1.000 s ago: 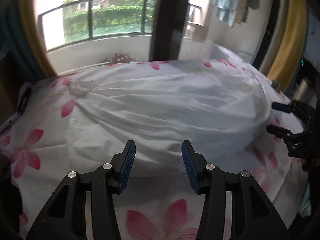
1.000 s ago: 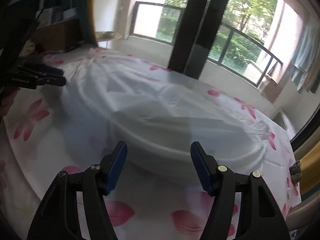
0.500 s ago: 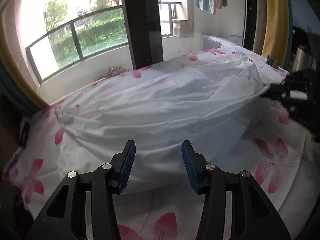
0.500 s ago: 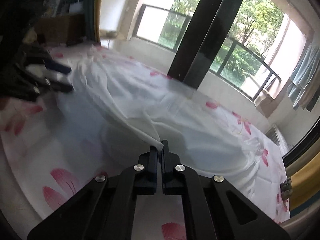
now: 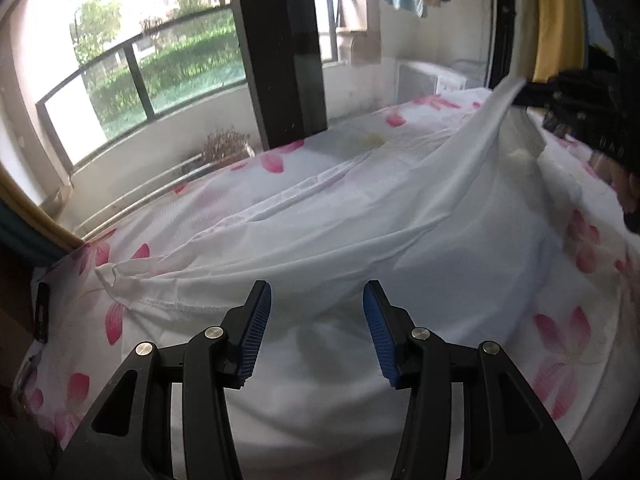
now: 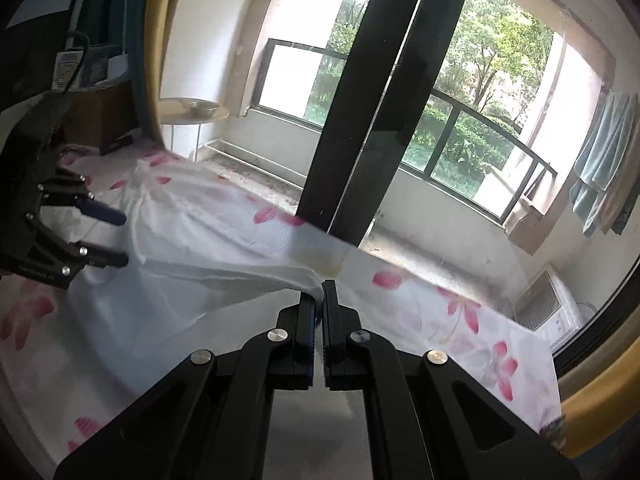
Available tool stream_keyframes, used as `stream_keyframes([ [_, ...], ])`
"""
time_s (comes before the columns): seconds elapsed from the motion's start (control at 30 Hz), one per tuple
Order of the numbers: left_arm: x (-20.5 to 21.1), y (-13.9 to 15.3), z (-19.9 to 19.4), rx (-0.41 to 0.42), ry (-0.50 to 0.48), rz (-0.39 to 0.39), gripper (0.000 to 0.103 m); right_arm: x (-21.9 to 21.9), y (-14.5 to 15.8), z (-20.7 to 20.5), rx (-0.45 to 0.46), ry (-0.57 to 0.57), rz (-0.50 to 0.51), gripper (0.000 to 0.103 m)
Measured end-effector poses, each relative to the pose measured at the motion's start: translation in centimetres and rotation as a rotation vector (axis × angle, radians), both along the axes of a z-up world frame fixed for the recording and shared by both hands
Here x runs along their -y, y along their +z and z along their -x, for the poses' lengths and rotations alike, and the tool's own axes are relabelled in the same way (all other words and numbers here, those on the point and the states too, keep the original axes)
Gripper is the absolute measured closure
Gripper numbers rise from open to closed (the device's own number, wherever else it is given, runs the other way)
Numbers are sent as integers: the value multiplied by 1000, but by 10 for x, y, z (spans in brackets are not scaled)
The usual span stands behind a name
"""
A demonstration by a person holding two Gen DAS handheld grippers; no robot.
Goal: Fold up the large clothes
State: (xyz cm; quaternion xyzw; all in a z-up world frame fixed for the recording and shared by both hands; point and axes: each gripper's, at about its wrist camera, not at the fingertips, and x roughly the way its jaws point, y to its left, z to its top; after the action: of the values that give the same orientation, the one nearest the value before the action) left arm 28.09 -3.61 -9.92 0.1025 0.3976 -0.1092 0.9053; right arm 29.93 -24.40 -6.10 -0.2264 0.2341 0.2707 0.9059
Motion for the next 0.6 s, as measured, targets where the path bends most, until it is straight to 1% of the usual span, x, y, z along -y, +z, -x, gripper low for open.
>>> stream_keyframes([
  [0.07,-2,-1,-11,-14,-7,-14,52,-2,1,-12,1,-1,0,101],
  [0.23,-18,-5,-42,-73,-9,26,52,-1,-1,-55,-33,-25,-17,101],
  [0.43,-42,-10,-82,-100,57,-6,52,-6,-12,-104,-74,-54,14,101],
  [0.53,-56,-16,-103,-120,98,-13,52,-10,-22,-125,-111,-59,29,101],
  [0.6,-63,-22,-114,-141,125,-25,52,-14,-30,-137,-132,-61,58,101],
])
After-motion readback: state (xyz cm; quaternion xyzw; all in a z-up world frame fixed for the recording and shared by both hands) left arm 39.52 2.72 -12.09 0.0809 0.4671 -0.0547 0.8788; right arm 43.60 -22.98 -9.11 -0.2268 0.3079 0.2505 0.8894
